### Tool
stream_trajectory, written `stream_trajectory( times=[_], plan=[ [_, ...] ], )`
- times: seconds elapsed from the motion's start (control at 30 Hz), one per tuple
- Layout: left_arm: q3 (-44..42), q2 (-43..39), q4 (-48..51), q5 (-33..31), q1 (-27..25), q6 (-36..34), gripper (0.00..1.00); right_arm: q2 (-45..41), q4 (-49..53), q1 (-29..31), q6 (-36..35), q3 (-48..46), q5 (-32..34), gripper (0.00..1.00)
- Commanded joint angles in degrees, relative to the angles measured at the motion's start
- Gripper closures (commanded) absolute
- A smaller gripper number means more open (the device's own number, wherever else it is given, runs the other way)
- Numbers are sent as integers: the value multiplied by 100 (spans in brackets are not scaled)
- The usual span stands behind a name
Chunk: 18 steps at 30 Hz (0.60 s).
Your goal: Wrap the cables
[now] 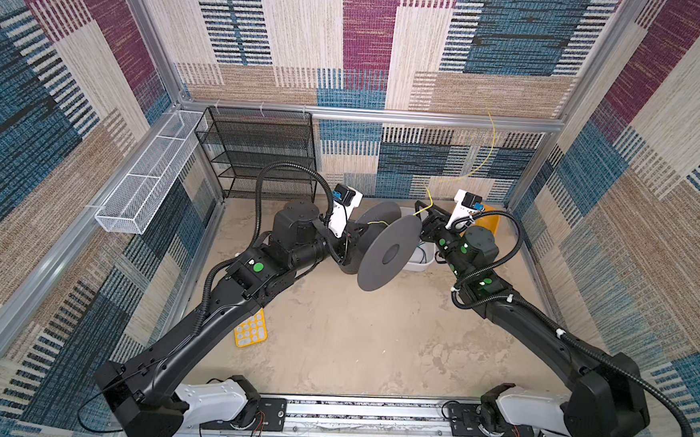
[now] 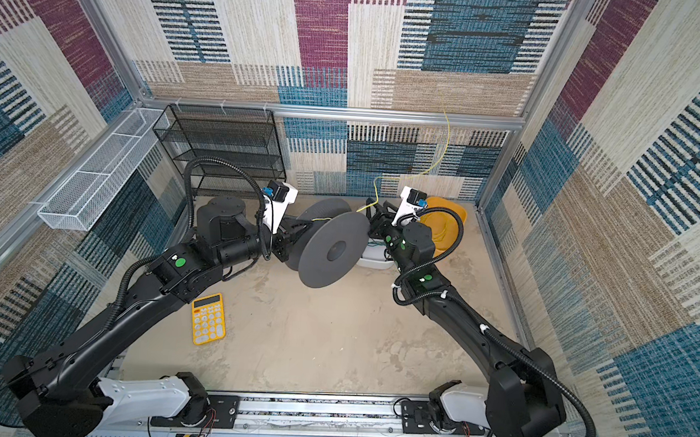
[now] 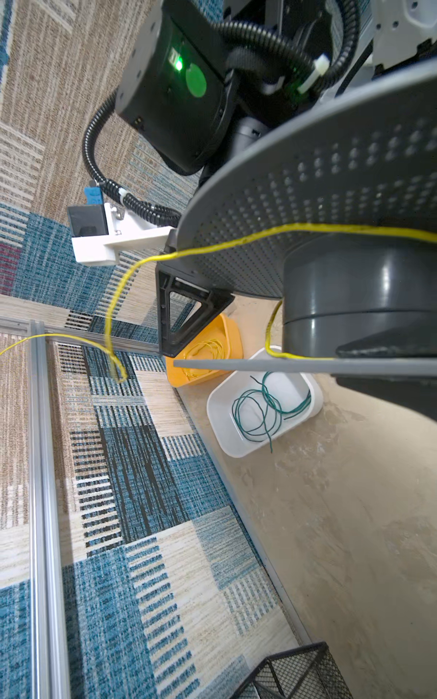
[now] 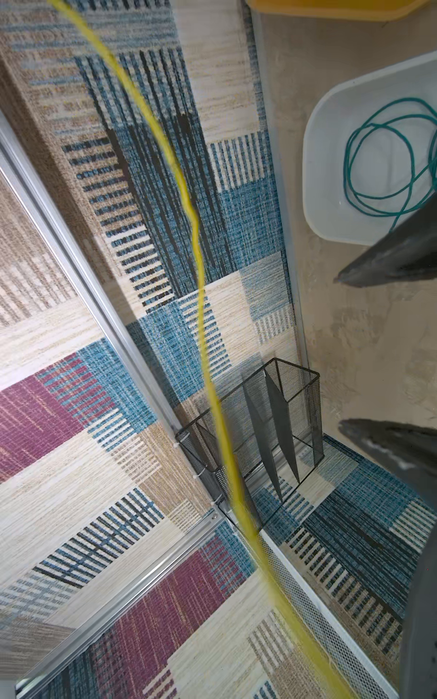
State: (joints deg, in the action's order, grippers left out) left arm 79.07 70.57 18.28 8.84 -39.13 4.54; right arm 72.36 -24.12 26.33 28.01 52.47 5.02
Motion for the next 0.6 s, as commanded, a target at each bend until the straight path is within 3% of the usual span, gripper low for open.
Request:
stream_trajectory(
  times=[0.0, 0.17, 0.43, 0.57],
  plan=[
    [140, 85, -741, 35, 64, 144, 100, -311, 259, 30, 19, -11, 34, 36],
    [362, 291, -539, 11, 136, 118, 100, -758, 911, -9, -100, 33, 55, 34],
    [546, 415, -157, -228, 518, 228, 100, -1212, 1745, -74, -188, -465, 280, 44],
    [712, 492, 66, -3, 669, 150, 100, -1342, 1846, -260, -89, -650, 266, 44]
  ],
)
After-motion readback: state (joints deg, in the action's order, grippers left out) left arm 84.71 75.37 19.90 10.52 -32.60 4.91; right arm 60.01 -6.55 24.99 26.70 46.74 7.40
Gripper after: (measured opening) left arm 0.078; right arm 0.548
